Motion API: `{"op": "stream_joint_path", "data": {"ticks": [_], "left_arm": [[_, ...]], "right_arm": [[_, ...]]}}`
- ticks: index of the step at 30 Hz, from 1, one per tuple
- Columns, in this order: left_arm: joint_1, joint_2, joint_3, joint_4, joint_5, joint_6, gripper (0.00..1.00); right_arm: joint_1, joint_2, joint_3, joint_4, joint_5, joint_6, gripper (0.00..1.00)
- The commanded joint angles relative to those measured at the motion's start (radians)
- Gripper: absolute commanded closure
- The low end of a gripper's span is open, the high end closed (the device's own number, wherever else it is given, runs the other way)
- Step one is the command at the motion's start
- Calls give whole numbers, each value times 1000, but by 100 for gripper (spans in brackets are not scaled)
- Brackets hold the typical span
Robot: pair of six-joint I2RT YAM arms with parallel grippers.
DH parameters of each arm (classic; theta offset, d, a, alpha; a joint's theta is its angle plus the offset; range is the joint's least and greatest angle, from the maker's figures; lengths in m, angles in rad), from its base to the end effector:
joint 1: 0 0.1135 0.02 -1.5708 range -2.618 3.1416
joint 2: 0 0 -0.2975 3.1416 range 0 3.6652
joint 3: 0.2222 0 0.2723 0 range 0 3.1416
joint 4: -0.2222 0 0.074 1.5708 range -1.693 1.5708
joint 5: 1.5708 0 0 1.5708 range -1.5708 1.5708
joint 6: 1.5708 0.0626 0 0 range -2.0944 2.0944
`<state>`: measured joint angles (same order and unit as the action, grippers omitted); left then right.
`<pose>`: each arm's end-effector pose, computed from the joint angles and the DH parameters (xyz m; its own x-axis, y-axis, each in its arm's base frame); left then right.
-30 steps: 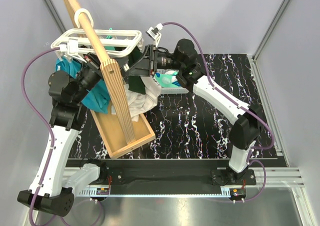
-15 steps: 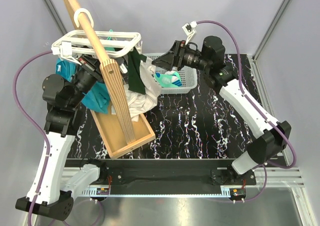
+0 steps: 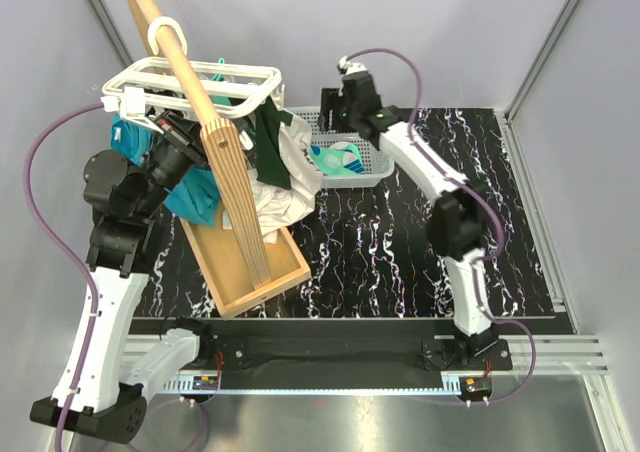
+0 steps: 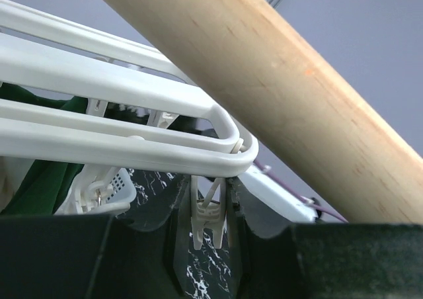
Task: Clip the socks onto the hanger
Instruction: Adjust the sock in the bin.
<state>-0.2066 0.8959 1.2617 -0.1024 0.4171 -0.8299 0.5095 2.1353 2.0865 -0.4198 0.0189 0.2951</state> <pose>0.1782 -0.0633 0.5310 -0.2489 -0.6371 -0.7295 0.5730 0.5104 -0.6412 0.4975 0.2766 0.3501 -0.5148 0.0455 -0.8561 -0.3378 0.9070 0.2513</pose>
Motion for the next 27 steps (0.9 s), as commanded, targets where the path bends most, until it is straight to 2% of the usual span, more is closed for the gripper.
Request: {"op": "stream_joint_path", "data": {"ticks": [1,2,3,6,11,15,18,19,20,22,23,24,27], "left_arm": [[3,-18,18,27,-20,35,100],[3,-20,16,26,-20,38,100],[1,-23,15,20,-18,44,100],[3,-29,10,15,-17,57,100],[1,-31,-8,24,-6,55,100],[3,-22,-15,38,0,45,100],[3,-20,-18,44,11,38,100],[3,-22,-19,43,12,38,100],[3,-25,-21,43,9,40,100],[3,-26,-19,35,8,46,100],[3,-26,-19,30,6,46,100],[1,-26,-19,30,6,46,100],[1,-23,-22,35,9,40,100]], "right_arm": [[-3,182,185,-143,167,-102,26],[-3,219,266,-178,168,-128,25],[-3,291,303,-198,176,-149,24],[-3,373,377,-258,197,-180,21],[-3,471,374,-306,173,-226,19],[-3,511,362,-292,196,-237,23],[-5,528,374,-278,210,-248,38],[-8,531,377,-277,211,-251,46],[-8,532,391,-278,232,-251,64],[-14,517,385,-257,259,-258,83],[-17,496,380,-245,265,-261,96],[-28,483,377,-229,274,-261,100],[-45,405,353,-203,309,-264,100]]}}
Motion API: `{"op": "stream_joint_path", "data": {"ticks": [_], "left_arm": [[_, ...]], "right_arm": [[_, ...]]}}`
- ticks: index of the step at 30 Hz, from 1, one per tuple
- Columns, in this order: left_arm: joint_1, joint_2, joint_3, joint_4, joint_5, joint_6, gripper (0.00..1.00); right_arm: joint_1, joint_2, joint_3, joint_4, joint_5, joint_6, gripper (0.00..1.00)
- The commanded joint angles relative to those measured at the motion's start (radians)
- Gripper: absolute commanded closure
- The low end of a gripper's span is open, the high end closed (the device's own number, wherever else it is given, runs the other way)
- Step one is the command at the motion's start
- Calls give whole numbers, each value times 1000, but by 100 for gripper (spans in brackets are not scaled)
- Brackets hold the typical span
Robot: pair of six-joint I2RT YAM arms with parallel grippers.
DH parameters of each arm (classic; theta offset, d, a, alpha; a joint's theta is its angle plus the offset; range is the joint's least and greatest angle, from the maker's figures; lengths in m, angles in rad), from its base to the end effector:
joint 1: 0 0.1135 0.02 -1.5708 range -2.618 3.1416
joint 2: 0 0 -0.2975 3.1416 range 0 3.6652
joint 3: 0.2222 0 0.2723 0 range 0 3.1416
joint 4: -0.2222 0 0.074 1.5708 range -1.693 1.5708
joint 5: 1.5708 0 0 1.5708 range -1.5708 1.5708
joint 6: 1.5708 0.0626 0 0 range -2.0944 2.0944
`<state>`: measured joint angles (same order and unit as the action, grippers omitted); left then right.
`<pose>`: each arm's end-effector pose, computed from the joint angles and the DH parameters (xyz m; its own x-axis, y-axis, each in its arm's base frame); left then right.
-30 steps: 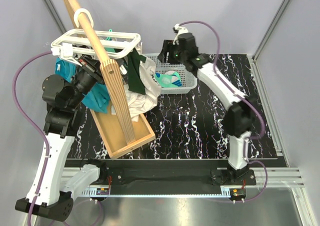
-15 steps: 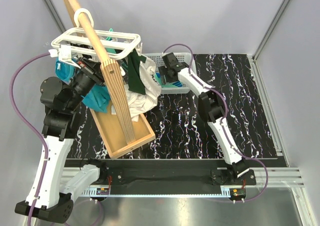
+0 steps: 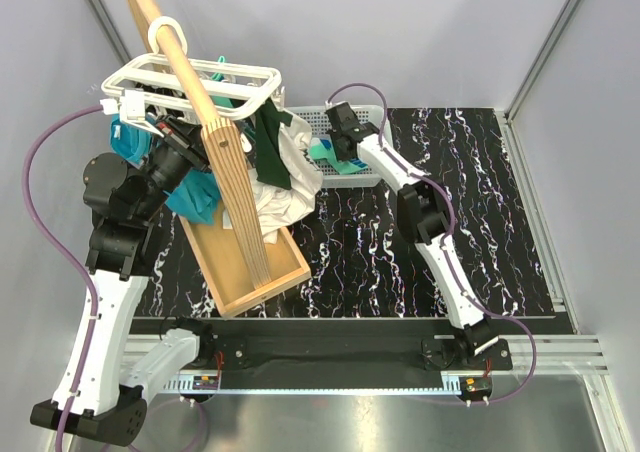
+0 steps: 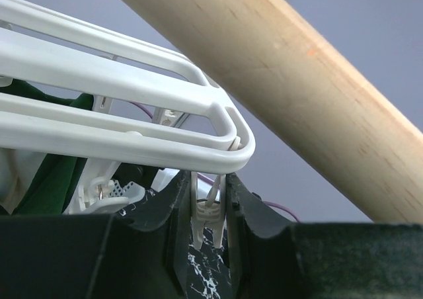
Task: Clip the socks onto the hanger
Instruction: Adjust the sock in the bin.
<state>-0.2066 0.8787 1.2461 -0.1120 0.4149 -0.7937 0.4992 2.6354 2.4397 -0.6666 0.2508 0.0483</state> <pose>0.1744 -0.0623 0.5271 -0.2326 -0.6179 -0.7511 0.5756 0.5350 -0.6184 0.5693 0.2927 0.1627 -0.6814 -0.3183 -0.6590 -0.2894 0.9443 -0.1568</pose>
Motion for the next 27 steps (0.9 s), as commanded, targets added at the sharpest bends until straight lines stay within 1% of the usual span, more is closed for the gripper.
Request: {"op": "stream_joint_path", "data": {"ticks": [1,2,3,4,5,7,12,16,17,19,20,21,23,24,27], "left_arm": [[1,-7,-7,46,15,4,100],[1,-9,-11,49,16,4,100],[1,-10,-13,51,15,4,100],[3,-12,-14,51,15,1,100],[1,-14,-17,55,13,-1,100],[3,-14,-23,63,16,-7,100],[1,-14,-30,63,21,-10,100],[1,-15,-31,58,21,-9,100],[1,-15,-33,58,22,-10,100],[1,-14,-33,60,24,-10,100],[1,-15,-34,58,24,-12,100],[1,-15,-36,58,25,-12,100],[1,-15,-37,60,25,-12,100],[3,-15,-37,61,30,-10,100],[3,-20,-40,63,30,-10,100]], "right_arm": [[-48,-126,-49,61,76,-19,100],[-56,-194,-85,80,70,-19,100],[-62,-230,-122,123,64,-13,100],[-76,-262,-192,143,56,-10,100],[-83,-311,-217,157,53,-7,100],[-97,-333,-251,154,32,2,100],[-108,-324,-255,62,25,19,100],[-108,-362,-355,84,-30,48,99],[-108,-376,-364,85,-44,48,85],[-106,-384,-370,84,-83,42,61],[-106,-385,-366,85,-88,36,44],[-106,-385,-360,88,-87,25,40],[-106,-376,-325,87,-62,12,37],[-106,-373,-311,99,-64,-16,37],[-106,-347,-262,125,-142,-74,38]]}}
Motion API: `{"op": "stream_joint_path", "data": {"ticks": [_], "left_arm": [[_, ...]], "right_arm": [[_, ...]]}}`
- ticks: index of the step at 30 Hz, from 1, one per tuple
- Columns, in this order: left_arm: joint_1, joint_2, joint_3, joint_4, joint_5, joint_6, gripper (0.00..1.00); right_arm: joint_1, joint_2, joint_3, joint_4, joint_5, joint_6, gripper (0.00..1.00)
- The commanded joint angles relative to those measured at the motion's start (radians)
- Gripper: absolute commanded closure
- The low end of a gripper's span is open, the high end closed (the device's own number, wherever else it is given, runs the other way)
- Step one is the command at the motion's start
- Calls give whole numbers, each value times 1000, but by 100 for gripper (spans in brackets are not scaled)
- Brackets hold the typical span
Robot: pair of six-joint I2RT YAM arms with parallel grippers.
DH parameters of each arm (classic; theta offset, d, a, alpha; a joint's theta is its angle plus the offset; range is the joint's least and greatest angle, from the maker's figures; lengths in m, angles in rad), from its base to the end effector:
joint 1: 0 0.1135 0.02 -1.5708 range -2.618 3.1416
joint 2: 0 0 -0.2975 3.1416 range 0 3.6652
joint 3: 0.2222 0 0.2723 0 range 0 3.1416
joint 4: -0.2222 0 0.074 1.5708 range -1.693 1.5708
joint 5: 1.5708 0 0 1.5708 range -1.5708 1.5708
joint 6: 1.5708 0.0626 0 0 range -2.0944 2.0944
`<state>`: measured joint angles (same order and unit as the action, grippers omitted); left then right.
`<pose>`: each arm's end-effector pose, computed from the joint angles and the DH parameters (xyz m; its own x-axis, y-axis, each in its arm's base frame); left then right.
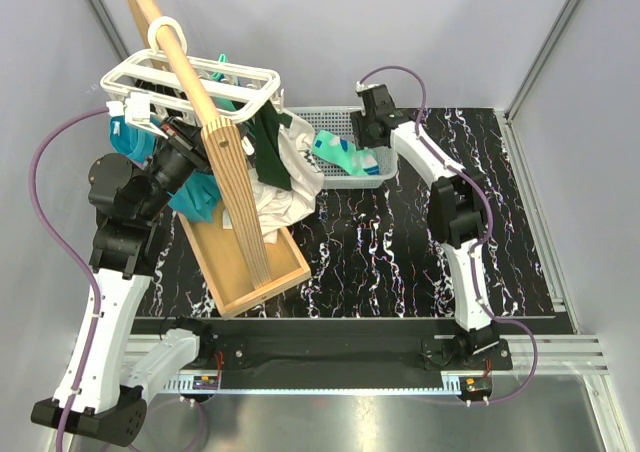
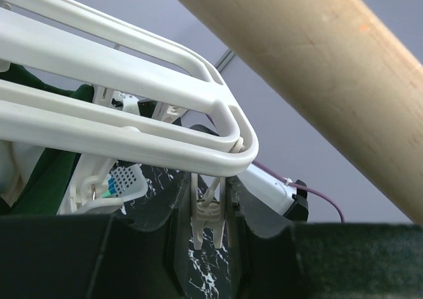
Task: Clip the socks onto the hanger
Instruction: Adjust the sock in the bin.
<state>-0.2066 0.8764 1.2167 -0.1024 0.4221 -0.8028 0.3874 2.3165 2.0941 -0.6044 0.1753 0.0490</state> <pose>0.1781 -0.0635 0.5182 -0.2547 -0.6170 -0.7446 0.5666 0.5287 -0.6320 0.5467 0.2113 0.2322 -0.6933 -0.2308 -0.6827 -0.2289 0.9688 -0.0950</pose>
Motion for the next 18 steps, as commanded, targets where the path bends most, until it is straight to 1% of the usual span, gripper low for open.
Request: {"op": "stream_joint_path", "data": {"ticks": [1,3,4,6,7,8,10,12,13,14,15,16,17,18], "left_arm": [[1,-17,-9,52,20,1,100],[1,-19,-9,50,17,4,100],[3,-19,-9,50,18,4,100],[3,-17,-9,50,21,4,100],[3,-16,-11,53,23,4,100],[1,-19,-14,55,23,2,100],[3,-17,-16,58,26,2,100],[1,-17,-17,58,26,1,100],[1,-17,-17,58,27,2,100],[1,-17,-19,59,27,1,100],[3,-17,-19,58,29,1,100],[3,-17,-17,56,27,2,100],[3,-20,-16,53,27,5,100],[1,-22,-14,53,27,7,100]], "right_arm": [[7,-16,128,58,-116,-83,38],[8,43,194,22,-157,-96,42],[10,62,252,12,-178,-98,47],[15,112,293,12,-224,-98,56],[18,125,314,18,-267,-100,62],[25,150,320,26,-286,-100,65],[37,173,336,57,-322,-98,66],[62,219,359,66,-321,-104,64],[73,239,400,60,-309,-109,62],[80,285,424,52,-295,-113,54],[90,309,452,31,-277,-126,50],[111,329,501,22,-213,-138,43],[123,368,517,18,-179,-153,38],[134,382,520,28,-116,-184,29]]}}
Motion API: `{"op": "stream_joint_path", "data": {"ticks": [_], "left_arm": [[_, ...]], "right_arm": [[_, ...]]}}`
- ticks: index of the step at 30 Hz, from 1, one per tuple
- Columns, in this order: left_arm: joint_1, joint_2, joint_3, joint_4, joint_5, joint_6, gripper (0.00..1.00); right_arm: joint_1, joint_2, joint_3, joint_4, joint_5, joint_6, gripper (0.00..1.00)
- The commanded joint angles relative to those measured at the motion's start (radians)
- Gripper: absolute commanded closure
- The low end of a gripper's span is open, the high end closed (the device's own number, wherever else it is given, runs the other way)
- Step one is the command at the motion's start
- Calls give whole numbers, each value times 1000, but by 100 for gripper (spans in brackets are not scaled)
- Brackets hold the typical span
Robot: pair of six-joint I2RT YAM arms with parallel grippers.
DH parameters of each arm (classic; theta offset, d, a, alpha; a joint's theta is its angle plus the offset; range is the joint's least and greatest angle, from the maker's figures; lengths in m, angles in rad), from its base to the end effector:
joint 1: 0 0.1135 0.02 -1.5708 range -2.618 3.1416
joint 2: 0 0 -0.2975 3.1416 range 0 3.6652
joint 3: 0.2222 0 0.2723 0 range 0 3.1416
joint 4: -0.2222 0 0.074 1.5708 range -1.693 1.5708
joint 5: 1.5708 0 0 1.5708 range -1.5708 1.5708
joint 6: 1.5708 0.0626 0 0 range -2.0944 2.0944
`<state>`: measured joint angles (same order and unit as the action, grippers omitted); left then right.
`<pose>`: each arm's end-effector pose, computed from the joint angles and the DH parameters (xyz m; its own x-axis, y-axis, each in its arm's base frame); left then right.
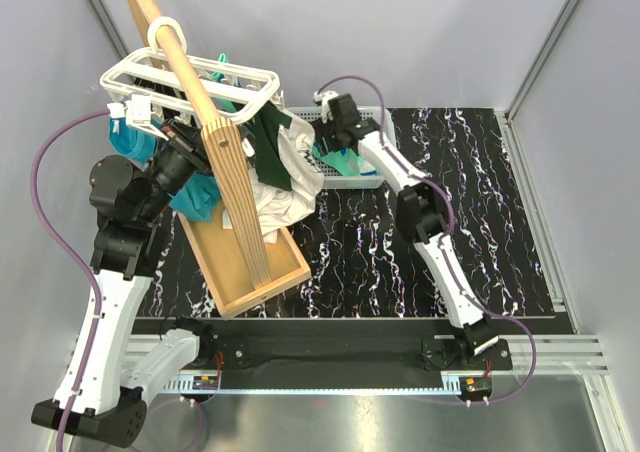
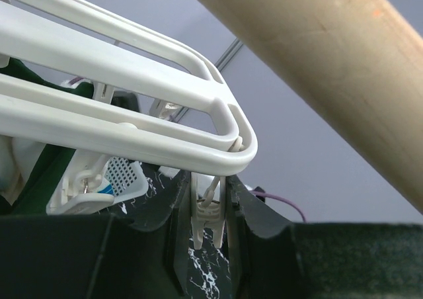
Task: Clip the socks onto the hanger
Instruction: Adjust the sock in the bin, then pick up the sock from the bin.
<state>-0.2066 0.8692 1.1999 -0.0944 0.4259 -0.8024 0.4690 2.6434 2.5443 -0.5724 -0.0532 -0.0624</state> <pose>0.1778 -0.0637 0.5144 -0.2577 -0.6150 -0.7452 0.5678 0.5276 -0.6318 0.5858 0.3006 0.2042 -0.5234 -0.3350 -0.7834 -0.5221 0.8527 -0.0158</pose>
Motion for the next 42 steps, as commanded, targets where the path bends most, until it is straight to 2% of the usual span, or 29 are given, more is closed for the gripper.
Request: {"op": "stream_joint_path", "data": {"ticks": [1,4,9,10,13,15,16,19,23,29,32,36,37,42], "left_arm": [[3,-16,1,42,24,8,100],[1,-19,-2,39,19,14,100],[1,-16,-17,53,25,9,100],[1,-13,-17,56,27,6,100],[1,-10,-16,58,27,5,100],[1,-12,-13,55,28,5,100],[3,-13,-10,51,28,5,100],[1,-16,-5,41,24,3,100],[3,-21,-8,38,14,-11,100],[1,-33,-23,36,-13,-30,100],[1,-38,-28,42,-18,-41,100],[3,-33,-20,53,-4,-52,100],[3,-30,-14,51,-1,-52,100],[3,-27,-8,55,17,-54,100]], "right_arm": [[71,65,70,-1,171,-91,26],[77,104,83,-7,200,-97,27],[71,135,90,-55,170,-83,42],[71,132,88,-58,164,-80,55],[69,81,28,-23,165,-62,77],[69,46,-14,15,164,-53,84],[66,14,-19,25,162,-47,92],[51,-51,-7,23,138,-16,100],[22,-175,-38,31,87,50,100],[10,-483,-269,26,64,143,100],[10,-678,-458,38,56,206,100],[16,-957,-833,167,-148,309,100],[26,-1053,-882,186,-180,325,100],[170,-1286,-1120,209,-235,329,100]]}}
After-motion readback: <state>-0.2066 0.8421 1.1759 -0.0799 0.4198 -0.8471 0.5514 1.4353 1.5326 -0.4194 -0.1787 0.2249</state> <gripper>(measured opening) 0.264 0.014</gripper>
